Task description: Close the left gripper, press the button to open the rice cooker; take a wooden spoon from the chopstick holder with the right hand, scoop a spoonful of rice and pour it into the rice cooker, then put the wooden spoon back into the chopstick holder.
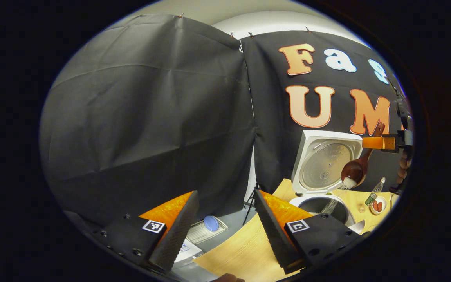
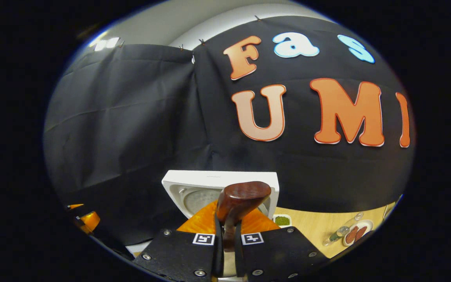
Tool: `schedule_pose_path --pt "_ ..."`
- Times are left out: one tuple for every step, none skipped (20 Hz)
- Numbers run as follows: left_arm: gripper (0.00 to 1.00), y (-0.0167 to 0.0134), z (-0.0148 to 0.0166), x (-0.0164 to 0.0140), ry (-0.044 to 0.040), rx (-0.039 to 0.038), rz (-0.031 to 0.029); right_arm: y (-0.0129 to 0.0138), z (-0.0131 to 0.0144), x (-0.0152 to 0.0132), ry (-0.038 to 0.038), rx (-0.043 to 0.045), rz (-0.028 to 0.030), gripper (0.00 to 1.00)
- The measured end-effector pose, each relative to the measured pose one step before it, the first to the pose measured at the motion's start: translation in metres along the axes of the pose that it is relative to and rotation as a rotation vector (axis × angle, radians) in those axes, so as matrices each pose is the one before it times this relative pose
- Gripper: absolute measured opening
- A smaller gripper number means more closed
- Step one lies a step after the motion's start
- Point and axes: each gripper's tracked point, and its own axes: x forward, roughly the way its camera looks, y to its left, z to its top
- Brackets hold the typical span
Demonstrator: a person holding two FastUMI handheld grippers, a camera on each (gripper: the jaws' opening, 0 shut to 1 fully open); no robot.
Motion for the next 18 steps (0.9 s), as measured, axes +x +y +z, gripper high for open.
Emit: schedule_pose_path --pt "0.97 -0.00006 0.00056 -0.00112 -0.00128 -0.00201 0.00003 0.00381 0.00503 -0.00485 -0.02356 -0.04409 0.00751 0.11" --pt "0.96 -0.00118 -0.00052 -0.00021 0.00176 -0.00209 -0.00008 0.00530 0.00547 -0.00396 -0.02156 -0.05274 0.00811 0.10" --pt "0.96 -0.00114 -0.00042 0.00018 0.00109 -0.00248 -0.00026 0.00545 0.00535 -0.00362 -0.01669 -0.05068 0.00951 0.11" --pt "0.97 -0.00184 -0.00081 0.00065 0.00446 -0.00175 -0.00224 0.00713 0.00253 -0.00155 -0.01539 -0.04500 0.01258 0.11" --pt "0.96 0.00056 -0.00217 -0.00127 0.00293 -0.00021 0.00174 0.00808 0.00302 -0.00159 -0.01418 -0.04227 0.01953 0.11" --pt "0.97 -0.00039 -0.00157 -0.00131 0.00365 0.00019 -0.00109 0.00630 0.00220 -0.00198 -0.00932 -0.02946 0.01386 0.11" --pt "0.97 -0.00010 0.00046 -0.00217 0.00072 0.00088 0.00149 0.00596 0.00203 -0.00285 -0.00756 -0.03092 0.01108 0.11" --pt "0.97 -0.00101 0.00094 -0.00141 -0.00039 0.00108 -0.00099 0.00362 0.00071 -0.00273 -0.00543 -0.02541 0.00621 0.11" --pt "0.97 0.00010 -0.00094 -0.00185 -0.00071 0.00241 0.00122 0.00292 0.00062 -0.00221 -0.00281 -0.02105 0.00180 0.11" --pt "0.97 -0.00105 0.00208 -0.00170 -0.00329 0.00316 0.00106 -0.00046 -0.00079 -0.00346 -0.00092 -0.01066 -0.00382 0.11" --pt "0.97 -0.00184 0.00057 -0.00285 -0.00147 0.00375 0.00131 -0.00141 -0.00193 -0.00190 0.00260 0.00367 -0.00145 0.11" --pt "0.97 -0.00198 0.00158 -0.00172 -0.00438 0.00563 0.00207 -0.00247 -0.00062 -0.00137 0.00292 0.01994 -0.00505 0.11" --pt "0.97 -0.00147 -0.00017 -0.00324 -0.00378 0.00601 -0.00122 -0.00312 -0.00267 -0.00361 0.00599 0.03537 -0.00436 0.11" --pt "0.97 -0.00298 0.00085 -0.00296 -0.00407 0.00296 -0.00259 -0.00802 -0.00464 -0.00616 0.00744 0.04370 -0.00457 0.11" --pt "0.97 -0.00529 0.00197 -0.00190 -0.00166 -0.00144 -0.00624 -0.00846 -0.00408 -0.00610 0.01233 0.04550 -0.00415 0.11" --pt "0.97 -0.00599 0.00183 -0.00202 0.00005 -0.00232 -0.00555 -0.00860 -0.00447 -0.00688 0.01370 0.04181 -0.00670 0.11" --pt "0.97 -0.00585 0.00075 -0.00133 0.00017 -0.00116 -0.00452 -0.01016 -0.00374 -0.00765 0.00963 0.03769 -0.01286 0.11" --pt "0.97 -0.00570 0.00052 -0.00259 0.00025 -0.00020 -0.00376 -0.01116 -0.00357 -0.00809 0.00946 0.03194 -0.01259 0.11"
